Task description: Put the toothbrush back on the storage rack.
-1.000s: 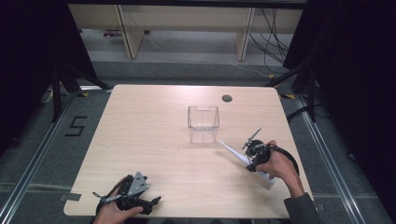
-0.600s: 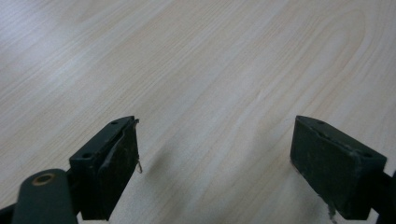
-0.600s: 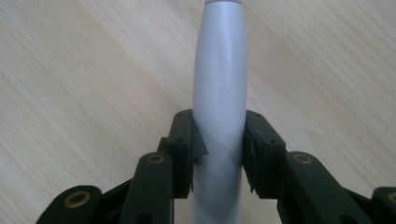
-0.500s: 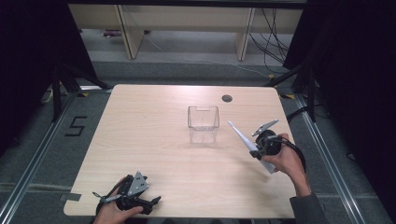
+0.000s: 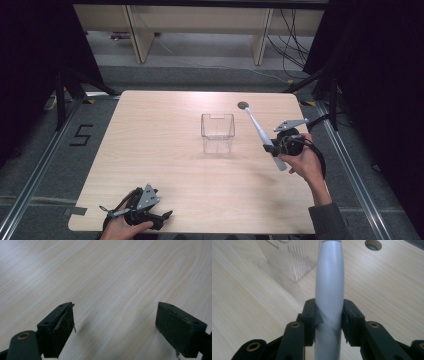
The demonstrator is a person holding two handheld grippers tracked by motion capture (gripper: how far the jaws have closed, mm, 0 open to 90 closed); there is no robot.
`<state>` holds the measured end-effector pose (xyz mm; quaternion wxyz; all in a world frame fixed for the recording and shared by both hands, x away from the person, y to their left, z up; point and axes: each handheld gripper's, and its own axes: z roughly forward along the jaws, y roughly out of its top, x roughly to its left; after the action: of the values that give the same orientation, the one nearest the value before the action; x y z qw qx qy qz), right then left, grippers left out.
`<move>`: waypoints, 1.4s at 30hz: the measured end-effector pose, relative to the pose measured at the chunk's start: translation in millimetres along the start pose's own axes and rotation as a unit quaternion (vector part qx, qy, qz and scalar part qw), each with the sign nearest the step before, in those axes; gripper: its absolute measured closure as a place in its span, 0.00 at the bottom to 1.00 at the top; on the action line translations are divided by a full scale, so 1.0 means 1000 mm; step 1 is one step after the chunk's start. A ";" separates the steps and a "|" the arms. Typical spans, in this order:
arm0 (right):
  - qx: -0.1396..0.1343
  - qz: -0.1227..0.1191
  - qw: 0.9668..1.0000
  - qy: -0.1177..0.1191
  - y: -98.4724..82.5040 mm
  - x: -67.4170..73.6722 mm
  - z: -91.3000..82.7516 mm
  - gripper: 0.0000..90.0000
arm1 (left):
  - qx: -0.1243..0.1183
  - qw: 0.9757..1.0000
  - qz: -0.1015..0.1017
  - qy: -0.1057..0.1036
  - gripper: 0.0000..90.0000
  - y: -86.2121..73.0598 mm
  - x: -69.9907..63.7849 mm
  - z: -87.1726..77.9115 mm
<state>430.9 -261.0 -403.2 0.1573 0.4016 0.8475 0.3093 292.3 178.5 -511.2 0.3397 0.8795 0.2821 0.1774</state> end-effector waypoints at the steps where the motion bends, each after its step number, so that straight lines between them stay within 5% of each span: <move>1: -0.010 -0.008 1.000 -0.002 0.002 -0.002 0.002 0.74 | -0.009 1.000 -0.012 0.002 0.17 0.000 -0.001 0.001; 9: -0.054 0.016 0.998 0.015 0.016 -0.009 0.009 0.74 | -0.010 1.000 -0.010 0.007 0.17 0.000 -0.001 0.001; 14: -0.124 0.018 0.992 0.020 0.028 -0.013 0.014 0.74 | -0.009 1.000 -0.009 0.006 0.17 0.000 -0.001 0.001; 22: -0.167 0.011 0.986 0.014 0.045 -0.009 0.015 0.74 | -0.009 1.000 -0.009 0.004 0.17 0.000 -0.001 0.001; 34: -0.201 -0.003 0.979 0.025 0.083 0.003 0.021 0.74 | -0.009 1.000 -0.007 0.006 0.17 0.000 0.000 0.000; 42: -0.205 -0.016 0.978 0.045 0.105 0.016 0.028 0.74 | -0.009 1.000 -0.008 0.003 0.17 0.000 -0.001 0.000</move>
<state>496.9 -186.3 -356.3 0.2027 0.3329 0.7788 0.4915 291.7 177.8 -511.5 0.3484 0.8735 0.2883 0.1800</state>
